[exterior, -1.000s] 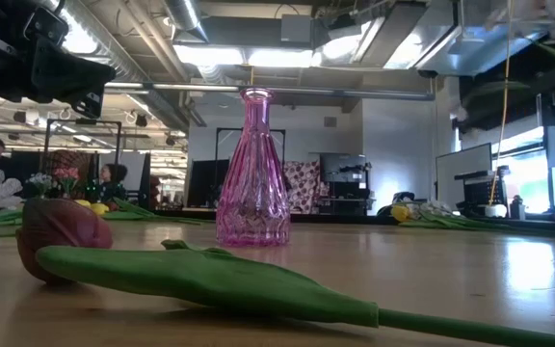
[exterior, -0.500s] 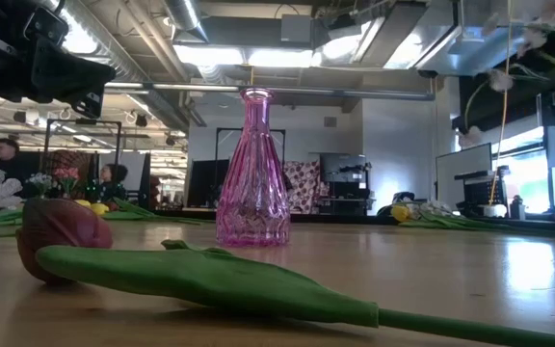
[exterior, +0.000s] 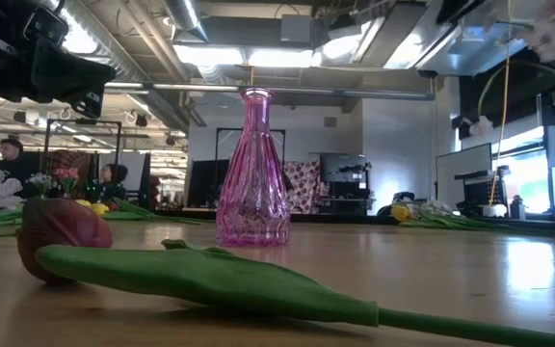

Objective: Sort flowers into vase by color
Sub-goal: Adjust the flowers on the table, then adjust the top transparent vase on the table

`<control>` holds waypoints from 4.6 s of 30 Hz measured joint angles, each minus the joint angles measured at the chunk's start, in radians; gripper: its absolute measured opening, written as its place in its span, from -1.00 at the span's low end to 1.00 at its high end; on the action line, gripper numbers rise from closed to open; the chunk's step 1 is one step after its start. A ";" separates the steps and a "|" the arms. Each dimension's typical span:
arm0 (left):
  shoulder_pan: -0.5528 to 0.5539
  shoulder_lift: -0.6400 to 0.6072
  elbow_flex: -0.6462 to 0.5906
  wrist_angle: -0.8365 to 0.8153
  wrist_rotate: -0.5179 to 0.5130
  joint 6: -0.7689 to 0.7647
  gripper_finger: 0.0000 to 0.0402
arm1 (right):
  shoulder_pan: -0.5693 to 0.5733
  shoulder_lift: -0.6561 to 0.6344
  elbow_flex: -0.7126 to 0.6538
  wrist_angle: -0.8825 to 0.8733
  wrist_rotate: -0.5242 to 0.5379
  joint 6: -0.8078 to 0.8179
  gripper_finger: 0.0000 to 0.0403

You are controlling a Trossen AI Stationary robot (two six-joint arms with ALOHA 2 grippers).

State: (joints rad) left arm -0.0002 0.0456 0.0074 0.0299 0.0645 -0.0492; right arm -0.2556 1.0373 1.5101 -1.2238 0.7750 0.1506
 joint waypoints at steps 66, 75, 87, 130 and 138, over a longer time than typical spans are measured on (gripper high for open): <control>0.000 0.000 0.000 0.000 0.000 0.000 -1.00 | -0.119 0.561 -0.473 0.496 -0.829 0.028 0.12; 0.000 0.000 0.000 0.000 0.000 0.000 -1.00 | -0.030 0.555 -0.309 0.037 -0.697 -0.188 0.12; 0.000 0.000 0.000 0.000 0.000 0.000 -1.00 | 0.154 0.563 -0.433 -0.198 -0.812 -0.093 0.40; 0.000 0.000 0.000 0.000 0.000 0.000 -1.00 | 0.203 0.563 -0.568 -0.250 -1.057 -0.058 0.73; 0.000 0.000 0.000 0.000 0.000 0.000 -1.00 | 0.291 0.563 -0.603 -0.263 -1.100 0.007 0.97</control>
State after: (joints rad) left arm -0.0002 0.0456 0.0074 0.0299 0.0643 -0.0490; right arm 0.0355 1.6001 0.9069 -1.4864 -0.3253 0.1571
